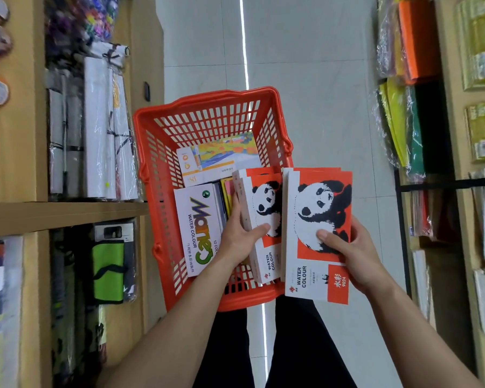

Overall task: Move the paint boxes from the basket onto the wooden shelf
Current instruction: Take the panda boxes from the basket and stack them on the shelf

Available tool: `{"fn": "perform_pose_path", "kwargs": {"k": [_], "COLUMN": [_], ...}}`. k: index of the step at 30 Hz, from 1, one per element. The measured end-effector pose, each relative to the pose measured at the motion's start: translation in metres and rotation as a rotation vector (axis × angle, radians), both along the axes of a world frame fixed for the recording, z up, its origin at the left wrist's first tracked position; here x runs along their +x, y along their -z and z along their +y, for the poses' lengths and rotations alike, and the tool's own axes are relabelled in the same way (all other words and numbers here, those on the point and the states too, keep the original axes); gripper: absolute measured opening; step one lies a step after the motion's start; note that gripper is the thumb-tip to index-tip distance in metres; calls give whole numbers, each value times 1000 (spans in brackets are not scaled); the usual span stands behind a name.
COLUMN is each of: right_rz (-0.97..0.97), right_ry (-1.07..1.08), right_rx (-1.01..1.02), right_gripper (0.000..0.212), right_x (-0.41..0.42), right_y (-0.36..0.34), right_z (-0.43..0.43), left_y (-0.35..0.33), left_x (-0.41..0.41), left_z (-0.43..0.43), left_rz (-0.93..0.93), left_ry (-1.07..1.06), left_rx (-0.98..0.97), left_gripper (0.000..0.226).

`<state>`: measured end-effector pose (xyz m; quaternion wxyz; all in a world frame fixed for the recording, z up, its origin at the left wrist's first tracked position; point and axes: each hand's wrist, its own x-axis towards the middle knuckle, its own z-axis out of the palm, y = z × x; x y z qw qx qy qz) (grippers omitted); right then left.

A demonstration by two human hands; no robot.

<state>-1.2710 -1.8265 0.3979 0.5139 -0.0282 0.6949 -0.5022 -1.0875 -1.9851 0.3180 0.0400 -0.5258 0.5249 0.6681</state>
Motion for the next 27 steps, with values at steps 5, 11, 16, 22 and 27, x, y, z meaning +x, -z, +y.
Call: {"fn": "perform_pose_path", "kwargs": {"k": [5,11,16,22,27], "right_rz": [36,49,72,23,12], "right_ry": [-11,-90,-240,-517,-777], "right_rx": [5,-52,-170,-353,-511], "right_gripper": [49,54,59,60,64], "right_x": [9,24,42,66,97], "right_y": [-15,-59,-111,-179,-244], "right_z": [-7,-27,-62,-99,-126], "left_y": [-28,-96,-181,-275,-342], "left_x": [24,70,107,146,179], "left_z": [-5,-15,-4,40,96], "left_rz": [39,114,198,239,200], "left_ry": [-130,-288,-479,-766,-1034], "left_rx": [-45,-157,-255,-462,-684], "left_gripper": [95,73,46,55,65]}}
